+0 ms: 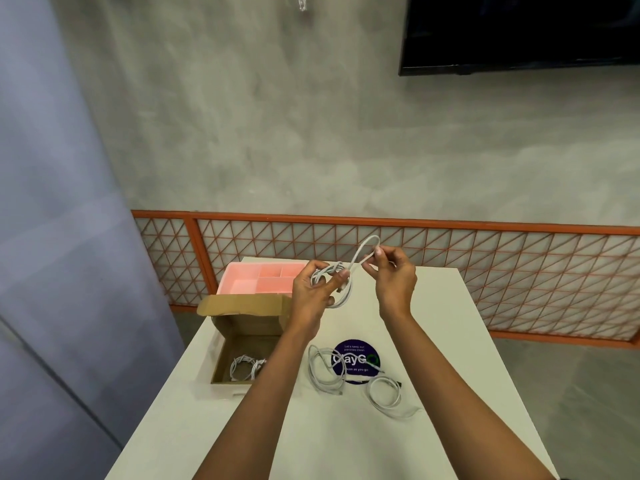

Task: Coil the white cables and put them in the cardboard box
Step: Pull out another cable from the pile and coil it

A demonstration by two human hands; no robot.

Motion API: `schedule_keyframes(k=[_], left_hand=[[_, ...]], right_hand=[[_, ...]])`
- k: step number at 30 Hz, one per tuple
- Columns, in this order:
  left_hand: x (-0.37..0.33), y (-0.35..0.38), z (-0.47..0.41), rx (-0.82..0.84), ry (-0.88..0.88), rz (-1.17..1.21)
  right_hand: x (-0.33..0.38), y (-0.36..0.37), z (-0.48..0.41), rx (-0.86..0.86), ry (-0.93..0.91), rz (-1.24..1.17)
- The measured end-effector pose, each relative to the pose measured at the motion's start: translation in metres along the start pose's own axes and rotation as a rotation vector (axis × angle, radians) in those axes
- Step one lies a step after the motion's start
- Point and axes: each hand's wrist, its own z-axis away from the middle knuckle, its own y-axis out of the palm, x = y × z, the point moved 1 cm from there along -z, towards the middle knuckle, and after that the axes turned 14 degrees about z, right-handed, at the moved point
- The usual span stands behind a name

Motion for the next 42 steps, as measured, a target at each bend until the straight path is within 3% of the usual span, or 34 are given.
schedule_keyframes(k=[6, 11, 14, 17, 20, 25, 30, 37, 42], left_hand=[[-0.001, 0.000, -0.004, -0.008, -0.001, 0.034], [0.000, 0.002, -0.007, -0.046, 0.075, -0.050], [0.001, 0.001, -0.007, -0.060, 0.109, -0.081], [0.001, -0.001, -0.010, -0.103, 0.122, -0.092], [0.001, -0.005, -0.015, -0.133, 0.113, -0.098], [0.005, -0.003, -0.018, -0.158, 0.126, -0.126], [0.004, 0.009, -0.018, -0.200, 0.110, -0.087], [0.000, -0.002, -0.029, -0.362, 0.168, -0.124], [-0.006, -0.005, -0.019, -0.233, 0.330, -0.374]], right_hand=[[0.004, 0.005, 0.006, 0.276, 0.259, -0.155], [0.007, 0.003, 0.010, 0.579, 0.402, -0.020], [0.014, -0.002, 0.006, 0.678, 0.446, 0.024], [0.021, -0.006, 0.007, 0.778, 0.324, 0.095], [0.026, -0.010, 0.009, 0.765, 0.191, 0.129], [0.047, -0.011, 0.007, 0.629, -0.028, 0.664], [0.066, -0.009, 0.009, 0.530, -0.106, 0.930], [0.085, -0.025, 0.018, 0.791, -0.146, 0.901], [0.099, -0.034, 0.023, 0.848, -0.219, 0.808]])
